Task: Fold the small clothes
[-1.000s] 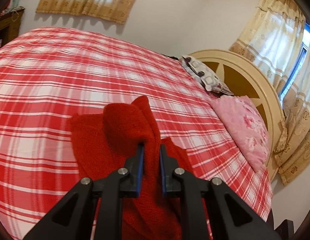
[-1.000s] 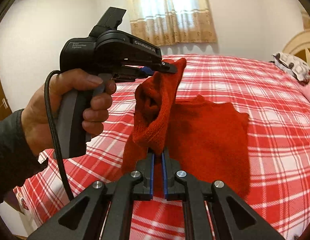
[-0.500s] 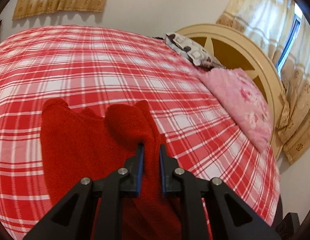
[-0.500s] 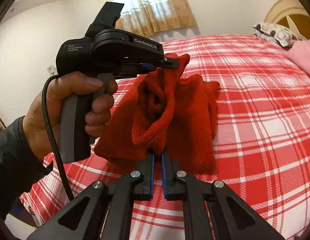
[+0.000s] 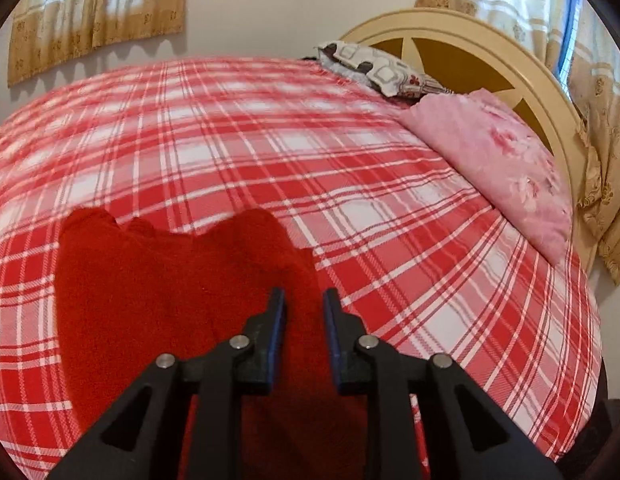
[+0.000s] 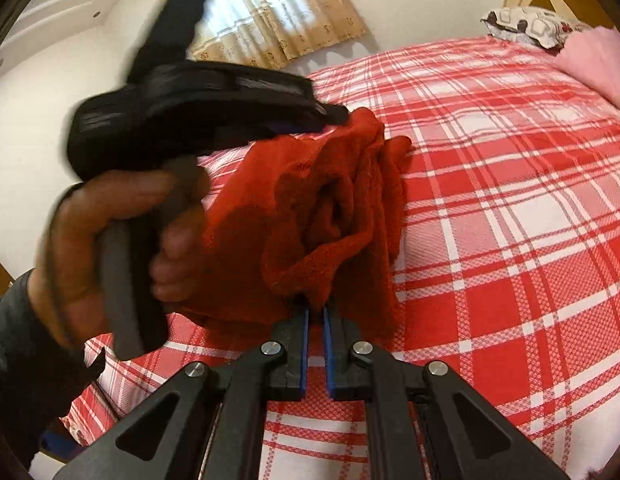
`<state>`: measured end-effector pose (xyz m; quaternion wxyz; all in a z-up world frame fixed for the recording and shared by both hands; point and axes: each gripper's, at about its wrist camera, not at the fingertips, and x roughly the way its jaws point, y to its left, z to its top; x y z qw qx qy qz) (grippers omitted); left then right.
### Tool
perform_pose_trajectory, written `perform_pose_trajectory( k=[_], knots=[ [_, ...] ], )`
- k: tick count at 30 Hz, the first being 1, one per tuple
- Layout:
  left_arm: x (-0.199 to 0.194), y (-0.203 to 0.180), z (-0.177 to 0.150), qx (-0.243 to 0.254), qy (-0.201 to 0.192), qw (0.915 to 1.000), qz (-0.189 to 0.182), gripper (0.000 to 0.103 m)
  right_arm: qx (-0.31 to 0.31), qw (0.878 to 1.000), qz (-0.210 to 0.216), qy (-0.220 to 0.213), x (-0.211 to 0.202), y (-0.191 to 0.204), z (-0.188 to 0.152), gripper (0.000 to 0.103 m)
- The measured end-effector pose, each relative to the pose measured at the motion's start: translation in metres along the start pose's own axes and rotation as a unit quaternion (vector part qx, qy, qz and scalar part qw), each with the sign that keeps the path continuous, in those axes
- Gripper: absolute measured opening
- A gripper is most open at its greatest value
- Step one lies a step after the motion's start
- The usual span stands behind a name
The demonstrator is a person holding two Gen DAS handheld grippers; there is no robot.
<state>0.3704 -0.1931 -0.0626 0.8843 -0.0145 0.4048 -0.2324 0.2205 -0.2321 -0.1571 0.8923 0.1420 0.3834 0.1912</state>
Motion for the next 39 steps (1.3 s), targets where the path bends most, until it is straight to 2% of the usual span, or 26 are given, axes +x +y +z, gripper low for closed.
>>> perform_pose_trajectory(
  k=[1, 3, 4, 5, 7, 8, 10, 12, 14, 15, 20, 21, 22, 23, 24, 25, 27, 28, 32, 33, 35, 39],
  knots=[
    [-0.009, -0.004, -0.001, 0.011, -0.008, 0.9999, 0.005, 0.024, 0.004, 1.000, 0.002, 0.001, 0.000, -0.001, -0.001, 0.006],
    [-0.025, -0.007, -0.006, 0.026, -0.030, 0.9991, 0.017, 0.044, 0.008, 1.000, 0.006, 0.001, -0.001, -0.004, 0.000, 0.006],
    [-0.034, -0.005, -0.011, 0.029, -0.044, 0.9983, 0.024, 0.060, 0.008, 1.000, 0.007, 0.004, -0.001, -0.006, -0.001, 0.007],
    [-0.040, -0.003, -0.016, 0.032, -0.053, 0.9975, 0.035, 0.069, 0.010, 1.000, 0.003, 0.005, -0.001, -0.008, -0.001, 0.007],
    [-0.050, 0.008, -0.031, 0.038, -0.061, 0.9947, 0.074, 0.070, 0.026, 1.000, 0.000, 0.000, -0.004, -0.014, -0.003, 0.016],
    [-0.053, 0.014, -0.039, 0.043, -0.062, 0.9935, 0.085, 0.070, 0.030, 1.000, -0.006, -0.003, -0.006, -0.016, -0.002, 0.028],
    [-0.060, 0.026, -0.056, 0.045, -0.062, 0.9911, 0.109, 0.070, 0.031, 0.999, -0.022, -0.033, -0.018, -0.017, 0.002, 0.036],
    [-0.067, 0.037, -0.071, 0.041, -0.067, 0.9903, 0.115, 0.073, 0.029, 0.998, -0.018, -0.055, -0.028, -0.014, 0.012, 0.036],
    [-0.072, 0.051, -0.088, 0.034, -0.074, 0.9887, 0.126, 0.078, 0.028, 0.998, -0.011, -0.059, -0.029, -0.011, 0.024, 0.050],
    [-0.072, 0.055, -0.093, 0.031, -0.073, 0.9891, 0.124, 0.079, 0.025, 0.998, -0.005, -0.054, -0.025, -0.008, 0.031, 0.051],
    [-0.061, 0.066, -0.100, -0.009, -0.071, 0.9928, 0.096, 0.080, 0.024, 1.000, 0.012, -0.011, 0.013, -0.002, 0.063, 0.051],
    [-0.061, 0.065, -0.101, -0.013, -0.073, 0.9930, 0.092, 0.080, 0.035, 0.999, 0.027, 0.017, 0.029, -0.006, 0.067, 0.047],
    [-0.060, 0.064, -0.101, -0.018, -0.077, 0.9935, 0.083, 0.080, 0.042, 0.998, 0.032, 0.035, 0.038, -0.009, 0.068, 0.016],
    [-0.059, 0.062, -0.101, -0.018, -0.078, 0.9938, 0.077, 0.080, 0.045, 0.998, 0.009, 0.046, 0.044, -0.013, 0.067, 0.016],
    [-0.060, 0.061, -0.103, -0.018, -0.080, 0.9939, 0.074, 0.080, 0.052, 0.998, -0.002, 0.044, 0.045, -0.018, 0.065, 0.015],
    [-0.060, 0.060, -0.105, -0.018, -0.082, 0.9940, 0.070, 0.080, 0.066, 0.997, 0.004, 0.040, 0.043, -0.025, 0.063, 0.015],
    [-0.064, 0.060, -0.107, -0.017, -0.090, 0.9935, 0.067, 0.087, 0.098, 0.995, 0.006, 0.035, 0.039, -0.042, 0.058, 0.015],
    [-0.065, 0.060, -0.108, -0.020, -0.094, 0.9928, 0.071, 0.094, 0.103, 0.994, 0.002, 0.033, 0.037, -0.048, 0.056, 0.015],
    [-0.055, 0.071, -0.112, -0.038, -0.064, 0.9953, 0.062, 0.096, 0.086, 0.996, -0.013, 0.037, 0.036, -0.043, 0.059, 0.017],
    [-0.055, 0.072, -0.113, -0.043, -0.061, 0.9955, 0.058, 0.097, 0.077, 0.996, -0.019, 0.039, 0.037, -0.038, 0.064, 0.021],
    [-0.053, 0.074, -0.114, -0.050, -0.054, 0.9958, 0.054, 0.100, 0.053, 0.997, -0.038, 0.028, 0.033, -0.028, 0.075, 0.038],
    [-0.053, 0.078, -0.118, -0.069, -0.051, 0.9953, 0.045, 0.100, 0.033, 0.998, -0.044, -0.014, 0.028, -0.017, 0.107, 0.039]
  ],
)
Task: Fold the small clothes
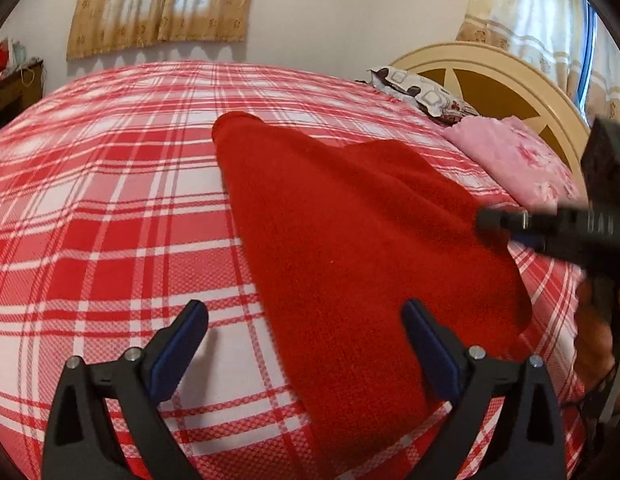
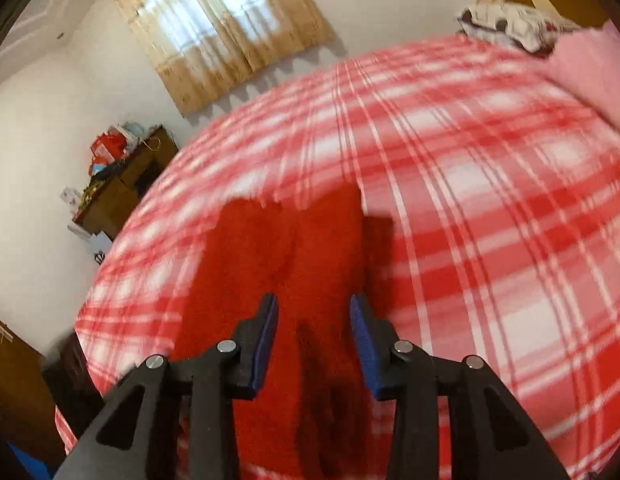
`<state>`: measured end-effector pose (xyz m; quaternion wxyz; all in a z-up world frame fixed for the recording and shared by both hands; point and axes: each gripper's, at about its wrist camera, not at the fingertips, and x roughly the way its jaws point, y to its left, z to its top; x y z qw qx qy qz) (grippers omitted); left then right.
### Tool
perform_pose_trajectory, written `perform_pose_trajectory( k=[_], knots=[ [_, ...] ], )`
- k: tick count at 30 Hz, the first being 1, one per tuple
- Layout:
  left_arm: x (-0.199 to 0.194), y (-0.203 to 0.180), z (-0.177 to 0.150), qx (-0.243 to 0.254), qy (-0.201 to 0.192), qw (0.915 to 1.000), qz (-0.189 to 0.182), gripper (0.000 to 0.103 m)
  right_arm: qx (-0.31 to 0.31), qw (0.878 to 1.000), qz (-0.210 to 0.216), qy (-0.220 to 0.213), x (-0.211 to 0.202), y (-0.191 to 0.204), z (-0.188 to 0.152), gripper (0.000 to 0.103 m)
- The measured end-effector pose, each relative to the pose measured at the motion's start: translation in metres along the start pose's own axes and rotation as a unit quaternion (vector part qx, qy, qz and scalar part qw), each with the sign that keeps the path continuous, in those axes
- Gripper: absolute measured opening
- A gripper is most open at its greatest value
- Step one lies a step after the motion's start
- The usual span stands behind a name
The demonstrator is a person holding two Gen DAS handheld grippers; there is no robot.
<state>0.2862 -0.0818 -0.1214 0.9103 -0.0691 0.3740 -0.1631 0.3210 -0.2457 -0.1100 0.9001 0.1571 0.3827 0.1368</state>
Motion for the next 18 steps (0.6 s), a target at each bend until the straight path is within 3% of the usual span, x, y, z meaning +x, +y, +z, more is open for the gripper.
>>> perform_pose_trajectory(
  k=[3, 5, 6, 8, 9, 10, 14, 18],
  knots=[
    [0.000, 0.001, -0.002, -0.008, 0.002, 1.0000, -0.001, 0.101, -0.016, 0.998, 0.054, -0.002, 0.009, 0.016, 0.023, 0.039],
    [0.000, 0.000, -0.004, -0.010, 0.003, 0.9999, 0.002, 0.102, -0.021, 0.994, 0.092, 0.058, 0.040, 0.021, 0.032, 0.039],
    [-0.001, 0.000, -0.004, -0.010, 0.002, 0.9999, 0.003, 0.103, -0.017, 0.994, 0.080, 0.070, 0.049, 0.019, 0.033, 0.039],
    [-0.001, 0.000, -0.005, -0.012, 0.004, 0.9999, 0.005, 0.103, -0.007, 0.995, 0.005, 0.096, 0.079, -0.001, 0.033, 0.036],
    [0.000, 0.000, -0.005, -0.012, 0.004, 0.9999, 0.005, 0.103, 0.007, 0.995, -0.006, 0.101, 0.089, -0.014, 0.033, 0.034],
    [0.000, -0.001, -0.006, -0.012, 0.004, 0.9999, 0.005, 0.103, 0.022, 0.995, 0.000, 0.097, 0.093, -0.025, 0.033, 0.028],
    [0.005, -0.003, -0.005, -0.002, 0.015, 0.9999, 0.004, 0.103, 0.039, 0.996, -0.006, 0.075, 0.087, -0.043, 0.036, 0.028],
    [0.006, 0.005, -0.005, -0.015, 0.018, 0.9997, -0.009, 0.103, -0.011, 0.999, -0.011, 0.030, 0.045, -0.013, 0.028, 0.034]
  ],
)
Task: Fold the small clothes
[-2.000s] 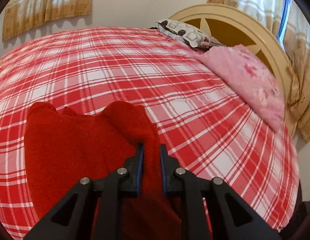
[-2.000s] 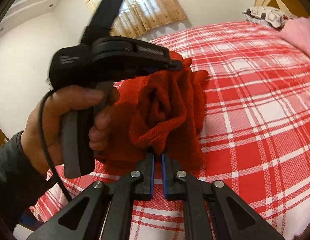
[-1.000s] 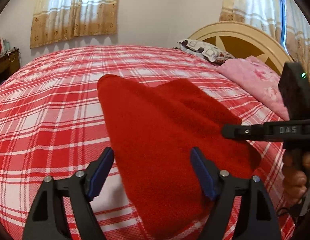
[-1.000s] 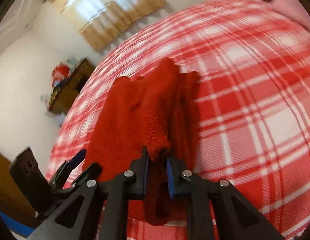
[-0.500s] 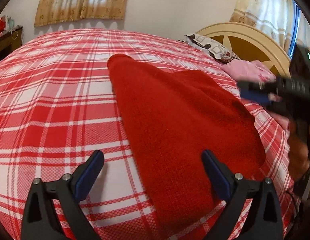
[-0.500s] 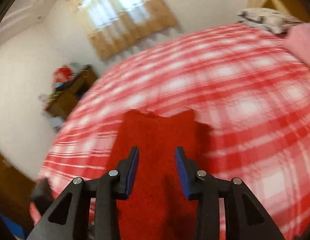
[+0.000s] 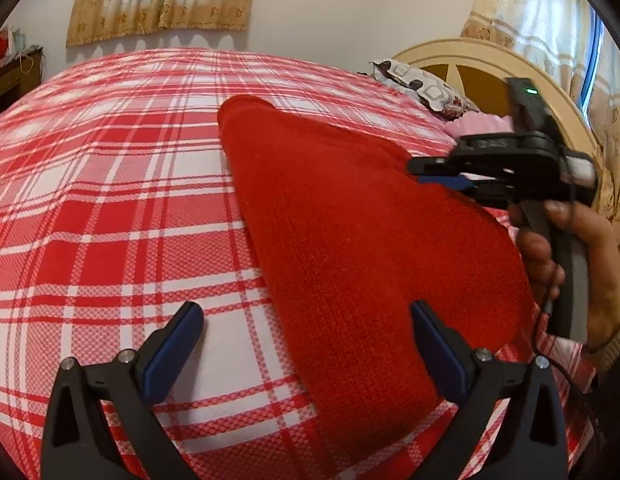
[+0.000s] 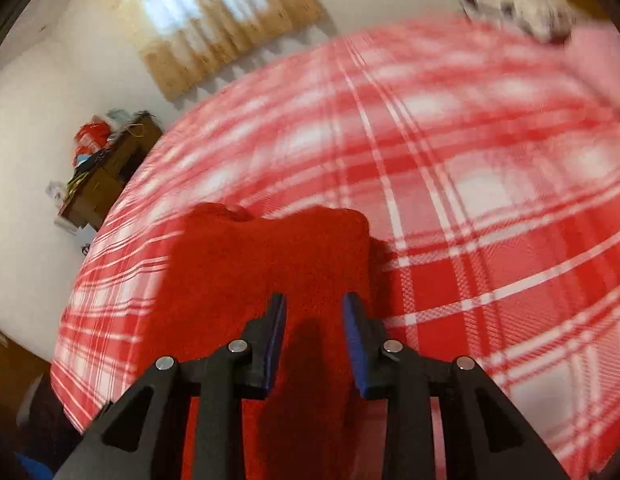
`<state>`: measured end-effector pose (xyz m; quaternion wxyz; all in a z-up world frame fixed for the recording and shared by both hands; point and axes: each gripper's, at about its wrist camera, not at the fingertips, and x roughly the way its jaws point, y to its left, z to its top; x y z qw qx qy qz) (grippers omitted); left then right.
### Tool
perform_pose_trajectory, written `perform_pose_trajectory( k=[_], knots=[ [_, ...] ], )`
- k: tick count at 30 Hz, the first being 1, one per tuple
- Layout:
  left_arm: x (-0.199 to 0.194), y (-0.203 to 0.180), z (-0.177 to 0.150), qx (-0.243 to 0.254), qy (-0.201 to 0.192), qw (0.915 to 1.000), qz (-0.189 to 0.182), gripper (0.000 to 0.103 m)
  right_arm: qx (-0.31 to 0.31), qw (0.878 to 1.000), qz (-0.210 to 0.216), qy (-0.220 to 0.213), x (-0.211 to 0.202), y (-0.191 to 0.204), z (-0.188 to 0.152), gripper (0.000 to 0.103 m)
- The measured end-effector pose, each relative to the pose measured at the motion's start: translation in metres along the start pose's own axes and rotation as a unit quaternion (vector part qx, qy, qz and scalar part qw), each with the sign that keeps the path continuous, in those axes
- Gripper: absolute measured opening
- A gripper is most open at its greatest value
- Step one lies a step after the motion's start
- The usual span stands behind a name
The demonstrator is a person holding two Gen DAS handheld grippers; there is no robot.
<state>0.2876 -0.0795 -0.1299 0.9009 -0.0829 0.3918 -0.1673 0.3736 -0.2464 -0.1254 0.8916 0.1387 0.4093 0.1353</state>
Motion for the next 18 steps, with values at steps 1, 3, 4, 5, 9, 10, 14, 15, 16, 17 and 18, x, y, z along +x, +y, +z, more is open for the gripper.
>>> perform_pose_trajectory(
  k=[1, 3, 4, 5, 9, 10, 14, 15, 16, 17, 18],
  knots=[
    [-0.001, 0.002, 0.000, -0.004, -0.001, 1.0000, -0.003, 0.103, -0.026, 0.999, 0.025, -0.011, -0.015, 0.014, -0.008, 0.038],
    [-0.001, 0.003, 0.000, -0.010, -0.002, 0.9999, -0.006, 0.103, -0.079, 0.995, 0.067, -0.011, -0.034, 0.042, -0.029, 0.043],
    [-0.001, 0.003, -0.001, -0.010, -0.001, 0.9999, -0.006, 0.103, -0.100, 0.992, 0.075, -0.004, -0.036, 0.048, -0.037, 0.043],
    [-0.001, 0.002, -0.001, -0.010, -0.001, 0.9999, -0.006, 0.103, -0.123, 0.990, 0.068, 0.010, -0.035, 0.055, -0.047, 0.043],
    [-0.002, 0.003, -0.001, -0.013, -0.001, 0.9999, -0.008, 0.103, -0.110, 0.993, 0.011, 0.035, -0.018, 0.032, -0.064, 0.042],
    [-0.001, 0.003, -0.001, -0.013, 0.000, 0.9999, -0.011, 0.103, -0.083, 0.996, 0.017, 0.029, -0.016, 0.018, -0.062, 0.042],
    [-0.001, -0.003, -0.002, -0.006, 0.001, 0.9999, -0.012, 0.103, -0.069, 0.996, 0.043, 0.021, -0.014, 0.002, -0.063, 0.043],
    [-0.001, -0.003, -0.002, -0.005, 0.001, 0.9999, -0.011, 0.103, -0.076, 0.996, 0.042, 0.021, -0.018, 0.006, -0.065, 0.044],
    [-0.003, -0.004, -0.002, -0.005, -0.003, 0.9999, -0.008, 0.103, -0.086, 0.995, 0.042, 0.019, -0.022, 0.009, -0.065, 0.044],
    [-0.007, -0.005, -0.002, -0.004, -0.011, 0.9999, -0.005, 0.103, -0.091, 0.995, 0.046, 0.016, -0.028, 0.011, -0.068, 0.045],
    [-0.014, -0.006, -0.002, -0.002, -0.023, 0.9997, -0.003, 0.103, -0.091, 0.994, 0.052, 0.015, -0.032, 0.012, -0.067, 0.047]
  ],
)
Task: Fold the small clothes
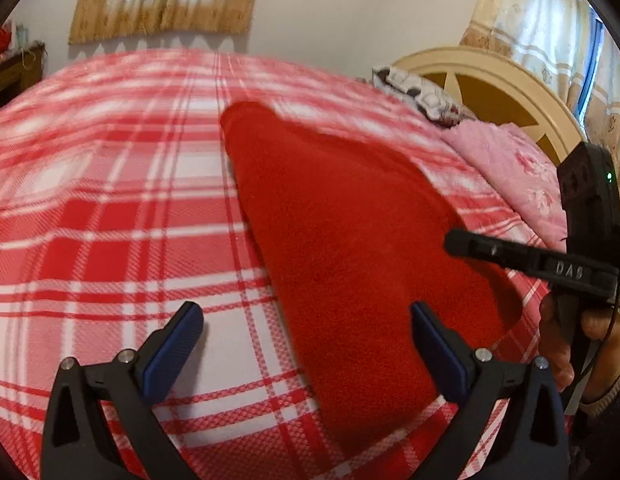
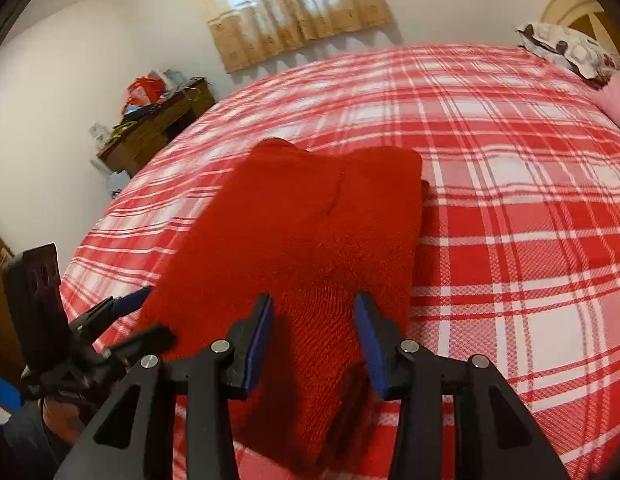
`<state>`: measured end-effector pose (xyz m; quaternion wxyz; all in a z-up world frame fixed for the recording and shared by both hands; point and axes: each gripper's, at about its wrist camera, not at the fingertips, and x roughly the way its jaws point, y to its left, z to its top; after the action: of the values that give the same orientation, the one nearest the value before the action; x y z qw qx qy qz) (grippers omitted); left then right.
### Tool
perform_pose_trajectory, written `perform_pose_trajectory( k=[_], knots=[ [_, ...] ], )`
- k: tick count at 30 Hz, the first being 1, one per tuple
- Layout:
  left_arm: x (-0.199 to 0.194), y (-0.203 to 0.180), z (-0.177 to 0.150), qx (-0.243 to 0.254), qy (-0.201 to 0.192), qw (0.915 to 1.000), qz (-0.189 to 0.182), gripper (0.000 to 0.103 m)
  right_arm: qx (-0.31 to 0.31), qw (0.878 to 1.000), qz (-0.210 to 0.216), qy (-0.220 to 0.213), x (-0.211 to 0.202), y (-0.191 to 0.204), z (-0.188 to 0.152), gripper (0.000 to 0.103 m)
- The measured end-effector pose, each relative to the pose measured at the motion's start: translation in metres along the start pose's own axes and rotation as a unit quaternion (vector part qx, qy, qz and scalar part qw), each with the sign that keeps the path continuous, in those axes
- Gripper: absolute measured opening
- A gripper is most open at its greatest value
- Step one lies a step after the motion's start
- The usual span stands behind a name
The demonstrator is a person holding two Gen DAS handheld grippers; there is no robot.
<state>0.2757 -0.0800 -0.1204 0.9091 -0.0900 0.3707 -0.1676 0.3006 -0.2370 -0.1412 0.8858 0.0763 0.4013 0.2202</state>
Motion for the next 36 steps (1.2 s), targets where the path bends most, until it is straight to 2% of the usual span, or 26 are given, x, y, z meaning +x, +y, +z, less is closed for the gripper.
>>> perform_pose_trajectory(
  k=[3, 5, 7, 13, 17, 19, 22, 32, 36],
  knots=[
    [-0.017, -0.001, 0.004, -0.005, -0.035, 0.9993, -0.009, 0.103, 0.022, 0.999, 0.022, -0.014, -0.011, -0.009, 0.005, 0.054],
    [-0.020, -0.003, 0.010, 0.004, -0.045, 0.9990, 0.003, 0.103, 0.039, 0.999, 0.013, -0.027, -0.015, -0.017, 0.010, 0.061],
    [-0.016, 0.000, 0.018, 0.000, -0.048, 0.9988, 0.004, 0.103, 0.067, 0.997, 0.005, -0.031, -0.014, -0.032, 0.014, 0.062],
    [0.022, 0.004, 0.023, 0.001, 0.006, 0.9999, 0.014, 0.103, 0.149, 0.989, 0.019, -0.008, 0.004, -0.071, 0.026, 0.066],
    [0.023, 0.004, 0.018, -0.005, 0.015, 0.9998, 0.011, 0.103, 0.180, 0.983, 0.037, 0.003, 0.021, -0.086, 0.034, 0.067],
    [0.025, 0.005, 0.016, -0.012, 0.023, 0.9997, 0.005, 0.103, 0.192, 0.980, 0.046, 0.009, 0.030, -0.090, 0.038, 0.072],
    [0.026, 0.008, 0.014, -0.022, 0.030, 0.9993, -0.006, 0.103, 0.195, 0.979, 0.053, 0.009, 0.040, -0.091, 0.041, 0.072],
    [0.029, 0.004, 0.013, -0.016, 0.033, 0.9993, -0.005, 0.103, 0.193, 0.979, 0.063, -0.006, 0.061, -0.094, 0.049, 0.072],
    [0.031, 0.004, 0.014, -0.015, 0.035, 0.9992, -0.008, 0.103, 0.186, 0.978, 0.095, -0.001, 0.071, -0.093, 0.052, 0.071]
  ],
)
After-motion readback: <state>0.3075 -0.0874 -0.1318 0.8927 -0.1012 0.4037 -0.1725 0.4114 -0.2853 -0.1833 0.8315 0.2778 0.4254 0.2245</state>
